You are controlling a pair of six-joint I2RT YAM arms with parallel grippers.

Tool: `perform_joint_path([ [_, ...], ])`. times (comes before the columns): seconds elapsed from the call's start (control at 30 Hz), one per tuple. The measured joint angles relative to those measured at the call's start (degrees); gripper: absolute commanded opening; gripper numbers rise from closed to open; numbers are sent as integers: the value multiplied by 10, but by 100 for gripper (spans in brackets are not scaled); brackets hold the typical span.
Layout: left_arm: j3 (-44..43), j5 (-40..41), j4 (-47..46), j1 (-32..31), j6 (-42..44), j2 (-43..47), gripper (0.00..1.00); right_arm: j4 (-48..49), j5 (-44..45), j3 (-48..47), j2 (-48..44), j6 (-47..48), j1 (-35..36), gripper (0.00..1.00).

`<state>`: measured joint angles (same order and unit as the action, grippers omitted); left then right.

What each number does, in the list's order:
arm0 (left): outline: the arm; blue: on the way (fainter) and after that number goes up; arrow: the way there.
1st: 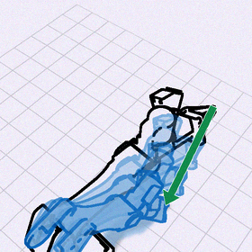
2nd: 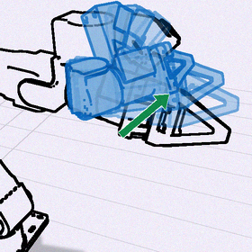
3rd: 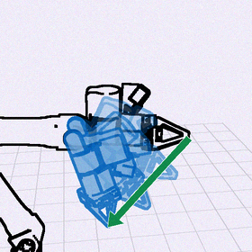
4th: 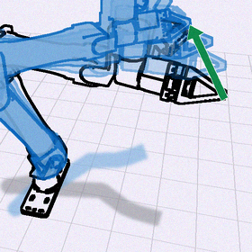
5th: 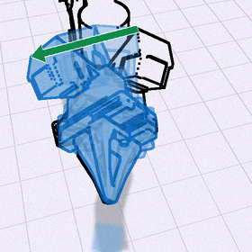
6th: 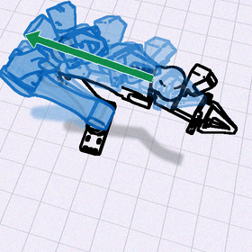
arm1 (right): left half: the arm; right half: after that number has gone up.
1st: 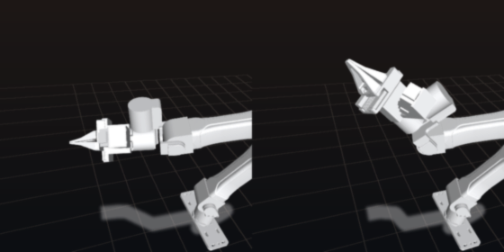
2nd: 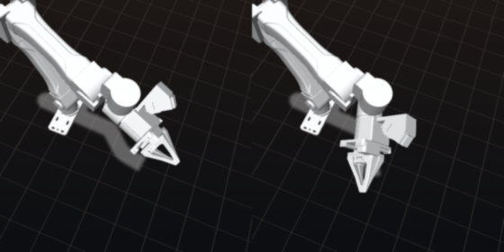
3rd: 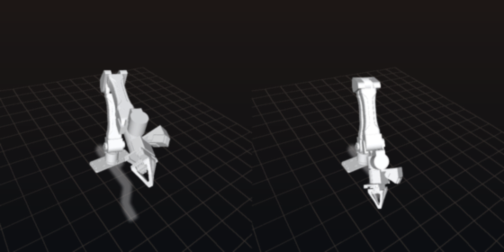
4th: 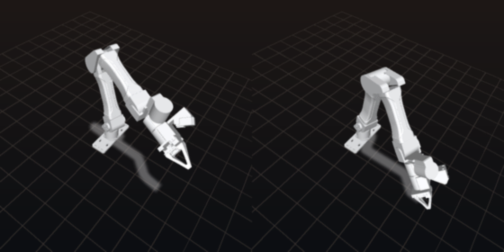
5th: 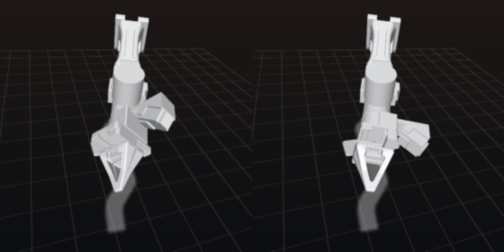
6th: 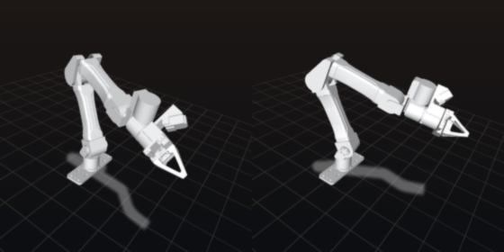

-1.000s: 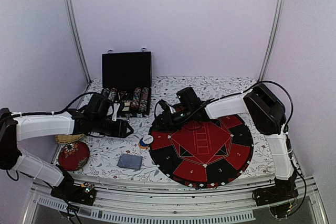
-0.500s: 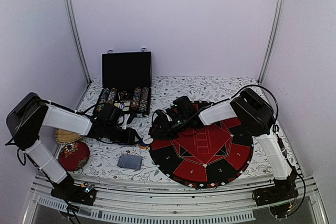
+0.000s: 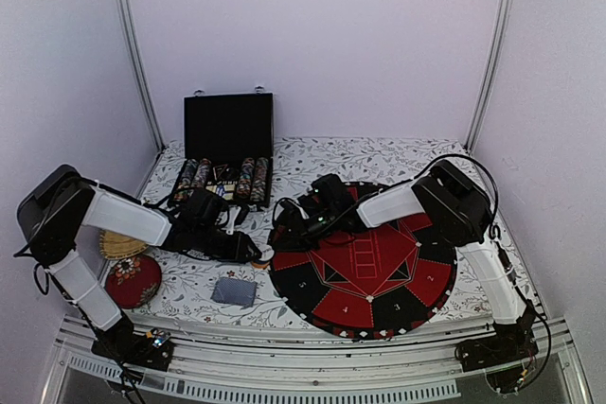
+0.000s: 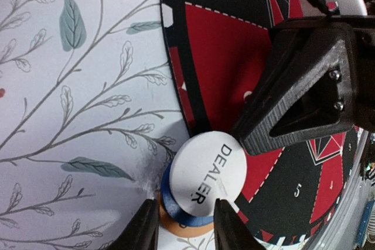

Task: Distribute texas hold em gaming equipment
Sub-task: Adjust the dealer button at the center of the board.

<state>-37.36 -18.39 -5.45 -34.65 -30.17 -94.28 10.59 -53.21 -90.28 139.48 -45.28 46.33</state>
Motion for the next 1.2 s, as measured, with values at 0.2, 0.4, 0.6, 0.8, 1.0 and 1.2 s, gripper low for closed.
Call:
perform_joint_path([
  [0.2,0,-2,-7,-3,-4,-6,29,5,-3,-1,2,-6,0,14],
  [0.4,-2,-3,-16,-5,-5,-12,28,10,-7,-5,7,-12,0,15],
  [0.6,-4,-3,-16,-7,-5,-14,25,10,-10,-11,10,-14,1,15],
  [0.8,-5,-3,-14,-7,-5,-14,31,9,-11,-13,12,-12,1,11],
  [1.0,-21,15,9,-15,11,-14,45,-9,23,-6,0,17,6,14],
  [1.2,-53,63,67,-30,52,-12,65,-50,82,13,-29,78,12,15],
])
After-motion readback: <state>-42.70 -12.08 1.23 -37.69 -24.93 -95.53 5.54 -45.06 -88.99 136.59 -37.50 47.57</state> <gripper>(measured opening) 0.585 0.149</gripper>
